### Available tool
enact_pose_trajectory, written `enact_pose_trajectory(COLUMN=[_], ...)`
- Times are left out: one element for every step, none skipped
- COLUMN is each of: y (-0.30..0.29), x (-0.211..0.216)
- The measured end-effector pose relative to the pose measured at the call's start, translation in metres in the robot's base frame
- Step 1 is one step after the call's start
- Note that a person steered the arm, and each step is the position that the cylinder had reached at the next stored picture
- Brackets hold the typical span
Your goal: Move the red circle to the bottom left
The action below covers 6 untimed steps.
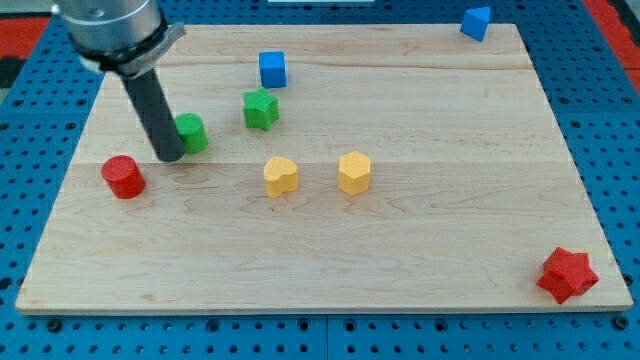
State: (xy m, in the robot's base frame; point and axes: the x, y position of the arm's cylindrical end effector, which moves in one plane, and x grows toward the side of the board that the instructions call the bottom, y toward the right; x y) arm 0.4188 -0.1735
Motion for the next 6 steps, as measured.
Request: enact_pose_trajectory(y=[-0.033, -0.072, -0.075, -0.084, -0.088, -0.088], x=[0.007, 0.044, 0.073, 0.084, 0.102, 0.099])
